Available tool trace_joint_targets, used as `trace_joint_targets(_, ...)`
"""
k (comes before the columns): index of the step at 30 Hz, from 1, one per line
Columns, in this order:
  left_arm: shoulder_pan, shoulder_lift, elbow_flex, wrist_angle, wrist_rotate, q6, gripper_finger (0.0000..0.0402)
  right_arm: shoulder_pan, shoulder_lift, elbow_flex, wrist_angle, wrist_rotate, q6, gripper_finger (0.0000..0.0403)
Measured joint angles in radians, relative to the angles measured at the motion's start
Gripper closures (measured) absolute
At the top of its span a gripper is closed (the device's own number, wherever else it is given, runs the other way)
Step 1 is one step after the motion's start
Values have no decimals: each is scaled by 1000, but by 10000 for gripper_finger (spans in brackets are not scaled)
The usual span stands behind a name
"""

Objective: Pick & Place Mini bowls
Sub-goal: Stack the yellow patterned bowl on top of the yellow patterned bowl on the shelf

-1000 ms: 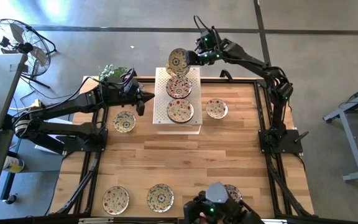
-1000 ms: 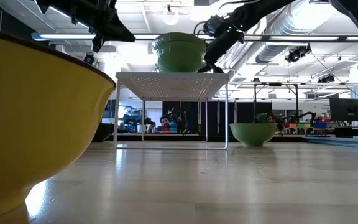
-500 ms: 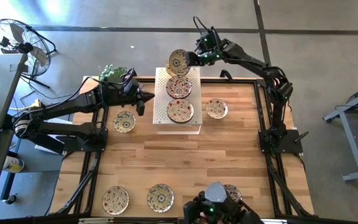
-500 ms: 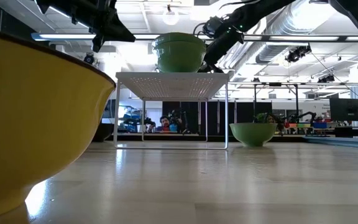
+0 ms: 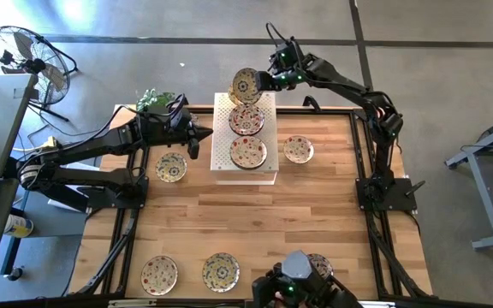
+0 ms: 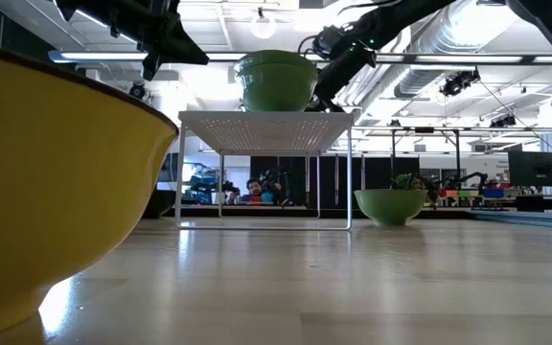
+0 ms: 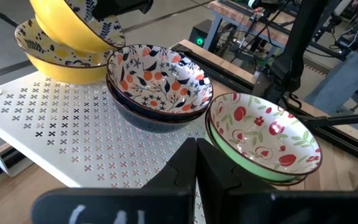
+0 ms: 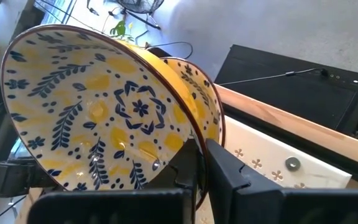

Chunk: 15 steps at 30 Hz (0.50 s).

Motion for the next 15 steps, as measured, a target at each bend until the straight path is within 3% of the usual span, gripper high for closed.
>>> trace_joint_targets(15,0,0,0,0,0,0,400,0,0,0,-3,4,-8,367)
